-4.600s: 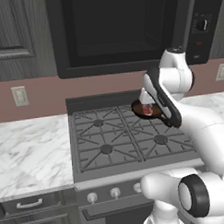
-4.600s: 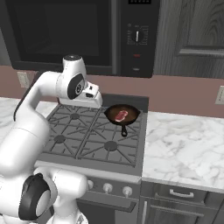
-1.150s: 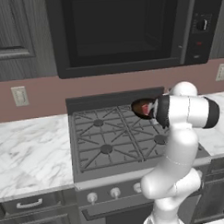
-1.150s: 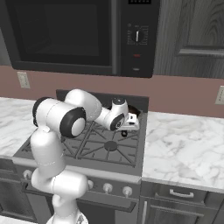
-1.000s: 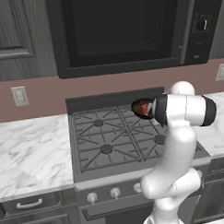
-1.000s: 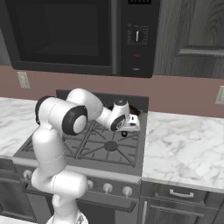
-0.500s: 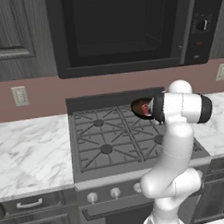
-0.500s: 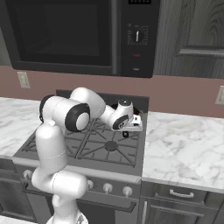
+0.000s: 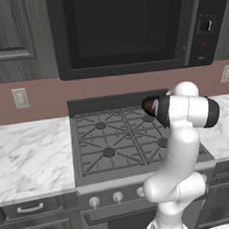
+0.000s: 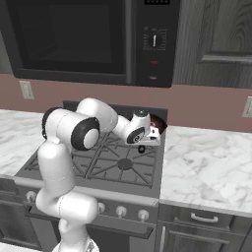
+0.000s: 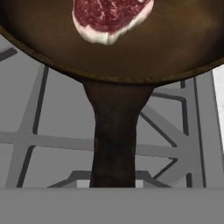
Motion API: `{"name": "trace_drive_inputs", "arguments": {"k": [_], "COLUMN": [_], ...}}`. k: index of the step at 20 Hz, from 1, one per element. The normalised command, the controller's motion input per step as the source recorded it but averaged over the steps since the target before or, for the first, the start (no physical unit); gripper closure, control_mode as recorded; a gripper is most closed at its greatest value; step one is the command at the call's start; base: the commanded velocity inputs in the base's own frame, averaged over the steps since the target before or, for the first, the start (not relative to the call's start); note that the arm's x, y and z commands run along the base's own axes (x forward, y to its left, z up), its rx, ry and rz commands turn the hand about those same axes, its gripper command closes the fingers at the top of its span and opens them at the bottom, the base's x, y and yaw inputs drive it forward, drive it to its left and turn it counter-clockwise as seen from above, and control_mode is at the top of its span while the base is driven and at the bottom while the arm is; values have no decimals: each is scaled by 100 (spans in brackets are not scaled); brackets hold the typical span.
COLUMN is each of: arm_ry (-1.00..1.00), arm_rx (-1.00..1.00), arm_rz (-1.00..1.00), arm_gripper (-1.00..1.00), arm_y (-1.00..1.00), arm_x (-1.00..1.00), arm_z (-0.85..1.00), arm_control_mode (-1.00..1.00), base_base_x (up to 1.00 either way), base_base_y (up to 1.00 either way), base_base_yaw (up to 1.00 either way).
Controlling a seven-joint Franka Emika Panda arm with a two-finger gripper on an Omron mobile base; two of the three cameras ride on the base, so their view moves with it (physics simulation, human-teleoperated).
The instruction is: Pick up the pan with the steak in it and place it on the dining table. Then place the steak on the plate.
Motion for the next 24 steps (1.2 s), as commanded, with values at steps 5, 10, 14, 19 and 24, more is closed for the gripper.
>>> {"name": "trace_drive_inputs", "arguments": {"k": [5, 10, 14, 19, 24], "arm_ry": [1, 2, 2, 1, 0], "arm_rx": [0, 0, -1, 0, 0], "arm_rz": [0, 3, 7, 7, 7], "arm_gripper": [100, 100, 100, 100, 100], "arm_y": [12, 12, 12, 13, 17], "arm_x": [-18, -50, -71, -68, -62], "arm_z": [40, 30, 30, 47, 62], "arm_control_mode": [-100, -100, -100, -100, -100], "base_base_x": [0, 0, 0, 0, 0], "base_base_y": [0, 0, 0, 0, 0], "base_base_yaw": [0, 0, 0, 0, 0]}}
